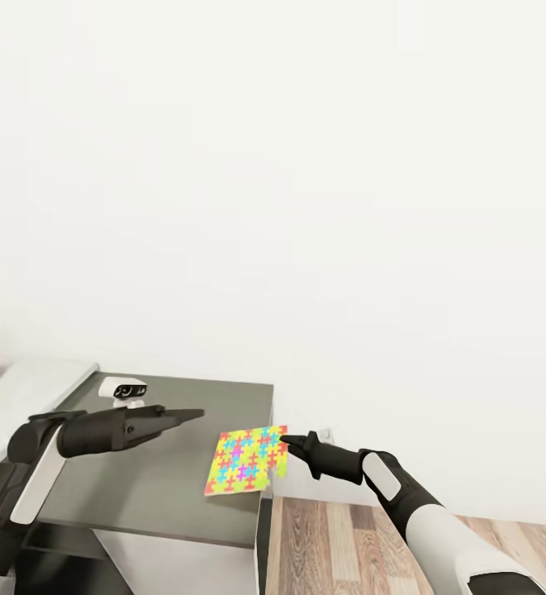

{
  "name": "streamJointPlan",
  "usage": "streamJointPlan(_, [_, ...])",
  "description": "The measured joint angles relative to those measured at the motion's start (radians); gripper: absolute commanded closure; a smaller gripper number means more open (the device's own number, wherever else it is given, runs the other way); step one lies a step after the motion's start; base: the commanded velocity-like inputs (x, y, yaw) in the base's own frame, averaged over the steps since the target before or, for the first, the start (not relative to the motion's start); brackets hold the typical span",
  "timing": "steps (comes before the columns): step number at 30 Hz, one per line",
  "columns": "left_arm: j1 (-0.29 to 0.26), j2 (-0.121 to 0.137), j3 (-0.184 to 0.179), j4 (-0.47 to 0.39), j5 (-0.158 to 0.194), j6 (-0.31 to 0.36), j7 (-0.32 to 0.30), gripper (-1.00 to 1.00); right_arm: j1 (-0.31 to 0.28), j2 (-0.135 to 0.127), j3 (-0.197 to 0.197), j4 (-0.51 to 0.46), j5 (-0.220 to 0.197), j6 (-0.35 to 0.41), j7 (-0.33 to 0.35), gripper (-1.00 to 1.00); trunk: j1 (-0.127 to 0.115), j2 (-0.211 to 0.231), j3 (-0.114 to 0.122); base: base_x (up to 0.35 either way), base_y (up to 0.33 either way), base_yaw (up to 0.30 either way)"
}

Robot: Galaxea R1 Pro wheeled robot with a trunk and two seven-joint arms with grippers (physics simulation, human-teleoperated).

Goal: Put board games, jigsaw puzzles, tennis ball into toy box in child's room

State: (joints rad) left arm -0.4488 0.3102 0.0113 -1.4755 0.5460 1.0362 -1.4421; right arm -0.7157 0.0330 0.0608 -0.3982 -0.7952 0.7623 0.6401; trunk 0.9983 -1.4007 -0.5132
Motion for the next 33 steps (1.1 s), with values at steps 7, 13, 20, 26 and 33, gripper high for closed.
streamJointPlan(7, [-0.001,0.04,0.01,0.003,-0.015,0.0,0.046,-1.0,-0.002,-0.01,0.003,-0.009,0.011,0.0,-0.009,1.0,-0.027,0.049,0.022,0.0,0.0,0.0])
streamJointPlan(13, [-0.002,0.044,0.021,0.003,-0.016,0.0,0.052,-1.0,-0.003,-0.018,0.0,-0.01,0.01,0.0,-0.007,1.0,-0.05,0.091,0.041,0.0,0.0,0.0])
streamJointPlan(20, [-0.002,0.04,0.023,0.003,-0.022,0.001,0.061,-1.0,-0.003,-0.021,-0.004,-0.01,0.005,-0.022,0.006,1.0,-0.077,0.14,0.063,0.0,0.0,0.0])
streamJointPlan(26, [-0.002,0.037,0.021,0.008,-0.026,0.002,0.116,-1.0,-0.002,-0.021,-0.004,-0.01,0.003,-0.058,0.009,1.0,-0.1,0.182,0.082,0.0,0.0,0.0])
streamJointPlan(33, [-0.005,0.04,0.022,0.023,-0.026,0.003,0.125,-1.0,-0.002,-0.022,-0.017,-0.01,0.003,-0.063,0.009,1.0,-0.127,0.231,0.103,0.0,0.0,0.0])
